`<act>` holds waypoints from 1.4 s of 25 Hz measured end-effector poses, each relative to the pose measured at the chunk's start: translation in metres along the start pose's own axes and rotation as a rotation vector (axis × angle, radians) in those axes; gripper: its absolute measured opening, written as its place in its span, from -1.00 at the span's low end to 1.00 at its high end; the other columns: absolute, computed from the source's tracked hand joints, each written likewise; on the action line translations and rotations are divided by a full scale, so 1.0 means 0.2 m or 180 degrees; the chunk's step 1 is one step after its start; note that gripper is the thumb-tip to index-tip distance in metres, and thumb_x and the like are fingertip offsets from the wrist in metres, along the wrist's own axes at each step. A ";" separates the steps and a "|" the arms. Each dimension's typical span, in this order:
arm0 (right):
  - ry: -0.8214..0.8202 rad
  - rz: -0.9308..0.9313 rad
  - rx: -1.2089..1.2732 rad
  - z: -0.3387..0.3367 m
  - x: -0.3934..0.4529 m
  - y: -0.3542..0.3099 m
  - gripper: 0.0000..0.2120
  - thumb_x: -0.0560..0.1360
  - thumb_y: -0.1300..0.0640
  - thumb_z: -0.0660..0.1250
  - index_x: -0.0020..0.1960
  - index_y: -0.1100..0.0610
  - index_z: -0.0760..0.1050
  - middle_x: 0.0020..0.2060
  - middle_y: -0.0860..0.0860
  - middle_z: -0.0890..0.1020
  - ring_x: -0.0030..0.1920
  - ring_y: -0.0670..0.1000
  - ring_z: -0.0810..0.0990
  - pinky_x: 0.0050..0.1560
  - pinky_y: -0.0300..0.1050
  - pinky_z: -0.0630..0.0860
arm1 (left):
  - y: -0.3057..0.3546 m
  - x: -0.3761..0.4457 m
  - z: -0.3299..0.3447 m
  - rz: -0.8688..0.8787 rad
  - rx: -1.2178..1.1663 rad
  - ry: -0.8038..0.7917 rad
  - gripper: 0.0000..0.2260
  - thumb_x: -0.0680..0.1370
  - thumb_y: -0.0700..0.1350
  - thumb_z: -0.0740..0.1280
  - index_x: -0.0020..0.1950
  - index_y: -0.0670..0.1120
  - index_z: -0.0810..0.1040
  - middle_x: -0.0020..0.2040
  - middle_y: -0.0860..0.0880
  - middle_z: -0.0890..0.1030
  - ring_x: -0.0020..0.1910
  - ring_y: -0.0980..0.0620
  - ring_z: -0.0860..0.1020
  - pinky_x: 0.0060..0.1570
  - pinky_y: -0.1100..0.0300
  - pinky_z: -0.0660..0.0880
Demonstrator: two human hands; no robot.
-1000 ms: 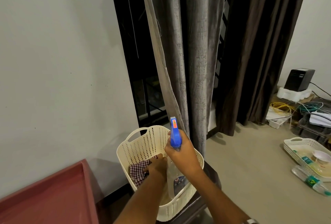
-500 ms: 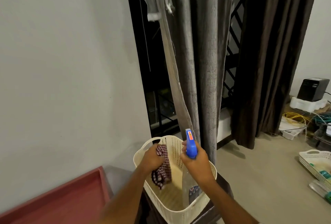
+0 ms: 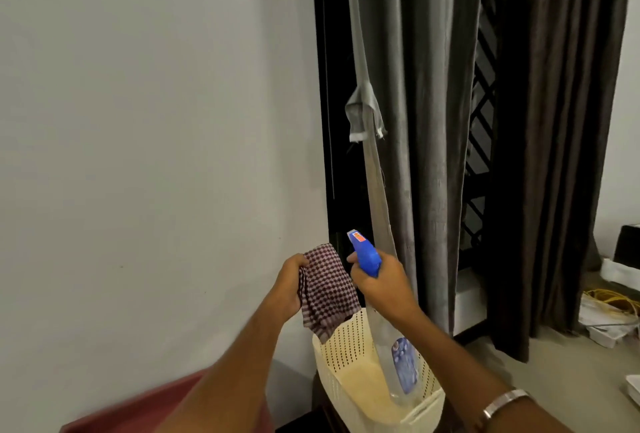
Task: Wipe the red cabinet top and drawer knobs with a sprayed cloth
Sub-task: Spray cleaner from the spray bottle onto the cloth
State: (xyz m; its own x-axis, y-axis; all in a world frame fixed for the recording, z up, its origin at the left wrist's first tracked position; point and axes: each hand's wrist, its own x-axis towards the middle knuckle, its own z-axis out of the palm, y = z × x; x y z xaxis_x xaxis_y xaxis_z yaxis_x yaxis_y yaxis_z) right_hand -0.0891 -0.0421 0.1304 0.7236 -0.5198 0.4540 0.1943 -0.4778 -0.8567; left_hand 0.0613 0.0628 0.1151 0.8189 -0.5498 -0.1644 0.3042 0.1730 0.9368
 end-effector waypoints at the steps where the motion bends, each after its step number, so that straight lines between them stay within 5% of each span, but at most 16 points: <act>1: -0.0098 0.0018 -0.0157 0.03 -0.03 -0.06 -0.93 0.47 0.17 0.35 -0.06 0.14 0.53 -0.35 0.04 0.51 -0.37 -0.04 0.46 -0.32 -0.26 0.46 | 0.06 -0.07 -0.01 0.0035 -0.0122 -0.0001 -0.76 0.53 -0.12 0.17 0.01 -0.22 0.55 -0.09 -0.19 0.64 -0.13 -0.13 0.58 -0.14 0.03 0.53; 6: -0.0502 0.0267 -0.0498 0.18 -0.23 -0.24 -0.89 0.46 0.10 0.33 -0.19 0.06 0.42 -0.40 -0.02 0.45 -0.42 -0.11 0.43 -0.36 -0.31 0.42 | 0.28 -0.33 -0.09 0.0227 -0.0360 0.0008 -0.76 0.48 -0.19 0.15 0.00 -0.25 0.55 -0.10 -0.21 0.64 -0.13 -0.16 0.59 -0.04 -0.01 0.53; 14: -0.0387 0.0173 -0.0466 0.32 -0.36 -0.51 -0.82 0.45 0.11 0.33 -0.28 0.04 0.38 -0.43 -0.01 0.43 -0.40 -0.08 0.42 -0.34 -0.26 0.42 | 0.45 -0.62 -0.18 0.0403 -0.0198 0.0125 -0.78 0.48 -0.17 0.18 -0.05 -0.23 0.57 -0.15 -0.19 0.65 -0.18 -0.14 0.60 -0.12 0.03 0.55; 25: -0.0059 0.0204 -0.0475 0.19 -0.36 -0.63 -0.85 0.49 0.07 0.32 -0.22 0.08 0.42 -0.41 -0.01 0.46 -0.42 -0.10 0.44 -0.39 -0.32 0.38 | 0.56 -0.77 -0.21 0.0549 -0.0143 0.0156 -0.78 0.51 -0.16 0.15 -0.06 -0.23 0.54 -0.11 -0.20 0.63 -0.14 -0.16 0.58 -0.06 -0.01 0.53; 35: -0.0382 0.0218 -0.0555 0.27 -0.47 -0.65 -0.81 0.45 0.07 0.33 -0.27 0.00 0.35 -0.39 -0.01 0.43 -0.35 -0.05 0.44 -0.28 -0.22 0.46 | 0.59 -0.82 -0.20 0.0610 -0.0121 0.0196 -0.78 0.50 -0.15 0.16 -0.10 -0.21 0.56 -0.16 -0.18 0.63 -0.20 -0.13 0.58 -0.17 0.03 0.55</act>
State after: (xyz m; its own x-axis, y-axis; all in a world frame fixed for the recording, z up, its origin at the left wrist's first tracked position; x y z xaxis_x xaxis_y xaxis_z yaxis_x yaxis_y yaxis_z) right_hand -0.1455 0.1073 0.1856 0.8069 -0.4722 0.3548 0.0321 -0.5648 -0.8246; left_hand -0.0176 0.2056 0.2397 0.8914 -0.4531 -0.0039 0.1571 0.3010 0.9406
